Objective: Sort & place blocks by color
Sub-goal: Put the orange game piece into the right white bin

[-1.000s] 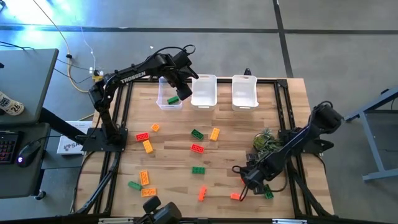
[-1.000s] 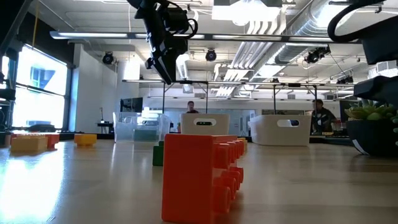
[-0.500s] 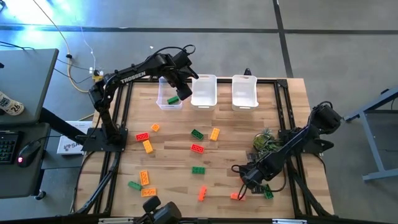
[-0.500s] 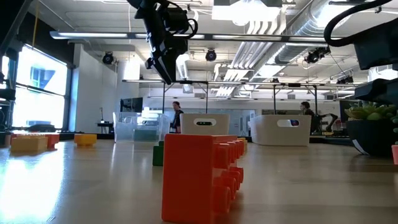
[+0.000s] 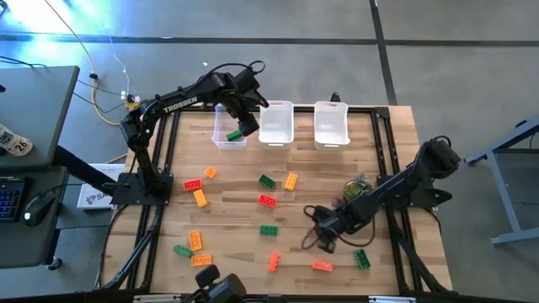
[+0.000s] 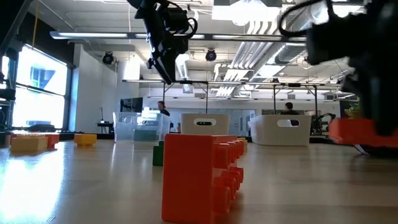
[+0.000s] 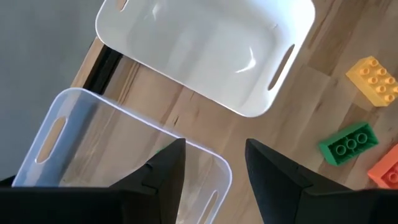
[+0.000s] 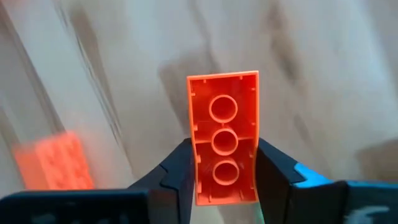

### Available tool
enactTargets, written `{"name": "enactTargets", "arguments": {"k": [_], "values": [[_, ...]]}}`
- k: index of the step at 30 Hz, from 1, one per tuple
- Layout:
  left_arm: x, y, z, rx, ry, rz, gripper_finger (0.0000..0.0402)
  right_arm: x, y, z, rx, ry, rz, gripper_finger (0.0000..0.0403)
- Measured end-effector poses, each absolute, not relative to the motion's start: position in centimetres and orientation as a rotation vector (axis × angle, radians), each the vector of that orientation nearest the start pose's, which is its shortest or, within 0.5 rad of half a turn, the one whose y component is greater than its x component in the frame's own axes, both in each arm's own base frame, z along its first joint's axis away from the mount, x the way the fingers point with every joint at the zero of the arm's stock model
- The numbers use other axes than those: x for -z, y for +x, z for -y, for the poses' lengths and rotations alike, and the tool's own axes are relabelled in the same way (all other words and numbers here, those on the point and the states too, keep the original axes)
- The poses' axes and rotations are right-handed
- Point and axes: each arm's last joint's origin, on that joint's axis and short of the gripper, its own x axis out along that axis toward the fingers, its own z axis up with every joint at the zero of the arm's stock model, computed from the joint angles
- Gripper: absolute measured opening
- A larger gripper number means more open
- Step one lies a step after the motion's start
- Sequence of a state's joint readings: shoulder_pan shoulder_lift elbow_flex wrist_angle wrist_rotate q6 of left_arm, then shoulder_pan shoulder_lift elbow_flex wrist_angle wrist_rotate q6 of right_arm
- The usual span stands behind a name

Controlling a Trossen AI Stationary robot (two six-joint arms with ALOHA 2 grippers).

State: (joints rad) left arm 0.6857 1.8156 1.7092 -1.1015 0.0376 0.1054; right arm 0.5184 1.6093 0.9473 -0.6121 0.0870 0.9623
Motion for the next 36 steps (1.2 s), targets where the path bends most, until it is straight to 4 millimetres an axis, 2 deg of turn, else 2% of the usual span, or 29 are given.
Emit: {"name": "enactTargets", "arguments": {"k": [8, 16, 21, 26, 36], "values": [[-30.3, 28.7, -23.0, -0.491, -0.339, -1.172, 0.0153, -21.3, 28.9, -10.8, 0.498, 0.493, -1.024, 0.0110], [-30.3, 29.6, -21.9, -0.423, -0.272, -1.186, 0.0153, -24.8, 30.8, -5.3, 0.777, 0.465, -0.880, 0.0111], [-30.3, 30.1, -21.2, -0.404, -0.255, -1.189, 0.0153, -26.5, 30.9, -1.4, 0.941, 0.439, -0.876, 0.0111], [-30.3, 30.3, -20.8, -0.394, -0.251, -1.195, 0.0153, -27.7, 30.3, 2.7, 1.025, 0.379, -0.959, 0.0112], [-30.2, 30.1, -20.7, -0.393, -0.269, -1.224, 0.0153, -28.3, 28.2, 11.2, 1.038, 0.351, -1.135, 0.0112]]}}
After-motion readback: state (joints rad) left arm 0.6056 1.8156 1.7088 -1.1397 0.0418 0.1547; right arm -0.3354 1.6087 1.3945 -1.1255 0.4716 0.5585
